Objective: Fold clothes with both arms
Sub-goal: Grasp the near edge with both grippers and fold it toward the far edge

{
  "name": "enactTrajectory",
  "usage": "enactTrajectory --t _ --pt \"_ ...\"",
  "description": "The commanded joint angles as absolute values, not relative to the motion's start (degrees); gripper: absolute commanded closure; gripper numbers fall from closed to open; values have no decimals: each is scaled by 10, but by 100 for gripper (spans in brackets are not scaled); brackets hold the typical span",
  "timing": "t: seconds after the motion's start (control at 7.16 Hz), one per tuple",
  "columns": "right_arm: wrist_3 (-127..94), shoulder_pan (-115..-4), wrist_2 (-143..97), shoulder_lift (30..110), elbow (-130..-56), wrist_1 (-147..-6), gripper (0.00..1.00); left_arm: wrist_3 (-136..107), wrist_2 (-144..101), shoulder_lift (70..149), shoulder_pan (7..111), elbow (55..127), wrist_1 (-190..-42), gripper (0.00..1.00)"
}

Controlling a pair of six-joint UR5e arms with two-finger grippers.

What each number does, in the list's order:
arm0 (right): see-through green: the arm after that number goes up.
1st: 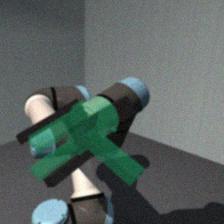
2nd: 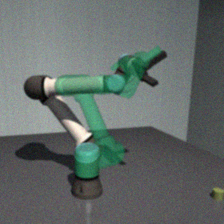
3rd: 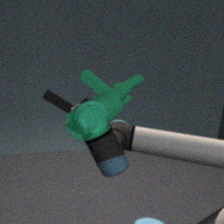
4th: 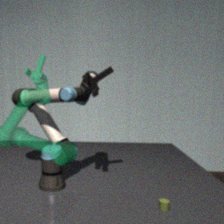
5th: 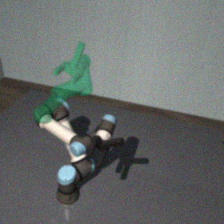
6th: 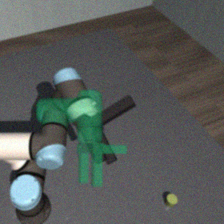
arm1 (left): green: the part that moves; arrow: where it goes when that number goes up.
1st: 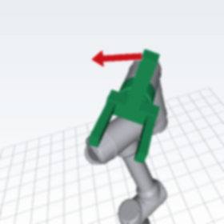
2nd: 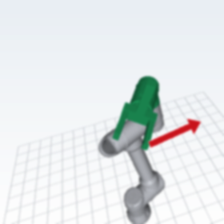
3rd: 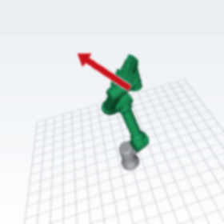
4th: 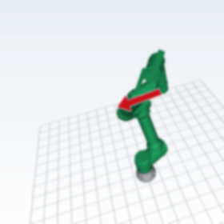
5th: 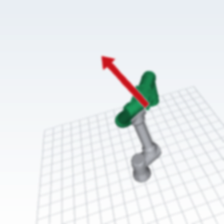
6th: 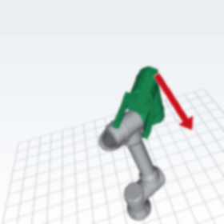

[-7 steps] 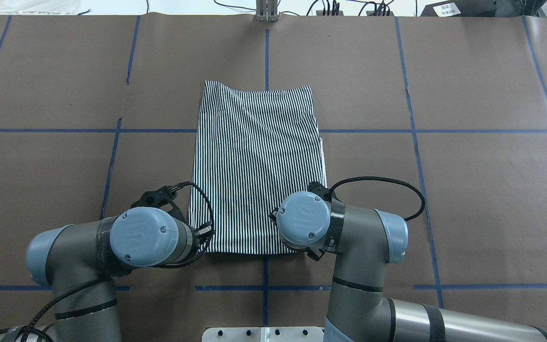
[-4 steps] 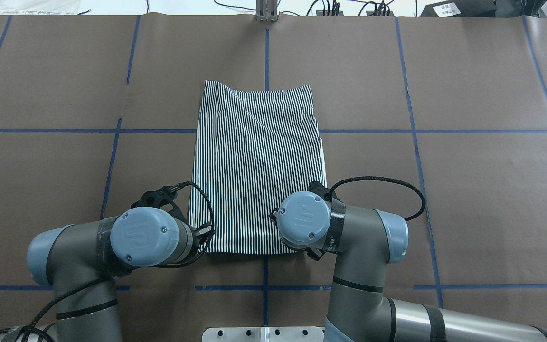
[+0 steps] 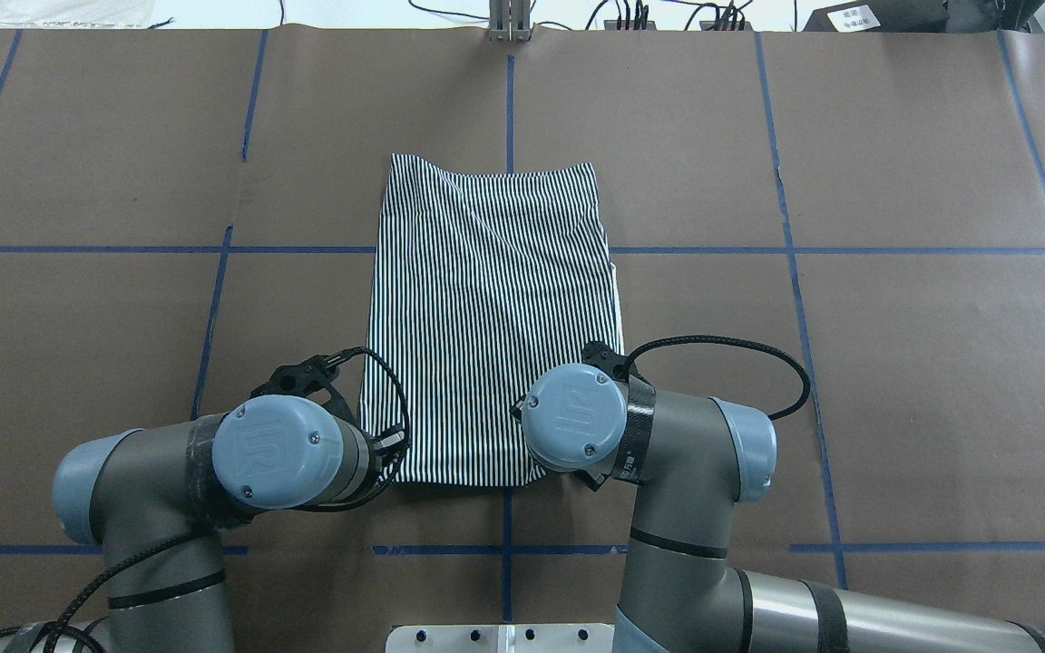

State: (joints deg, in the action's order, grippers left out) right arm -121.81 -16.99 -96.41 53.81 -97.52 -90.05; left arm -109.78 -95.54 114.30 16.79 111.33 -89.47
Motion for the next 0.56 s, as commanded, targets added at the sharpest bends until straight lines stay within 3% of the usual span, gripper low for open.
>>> enactTrajectory --t 0.0,0.42 --pt "-1216 -171 -964 540 -995 -899 100 -1097 -955 1145 168 1116 -895 100" --pt "-1211 -171 -981 579 -1072 -901 100 -1103 -956 1141 164 1147 -894 100"
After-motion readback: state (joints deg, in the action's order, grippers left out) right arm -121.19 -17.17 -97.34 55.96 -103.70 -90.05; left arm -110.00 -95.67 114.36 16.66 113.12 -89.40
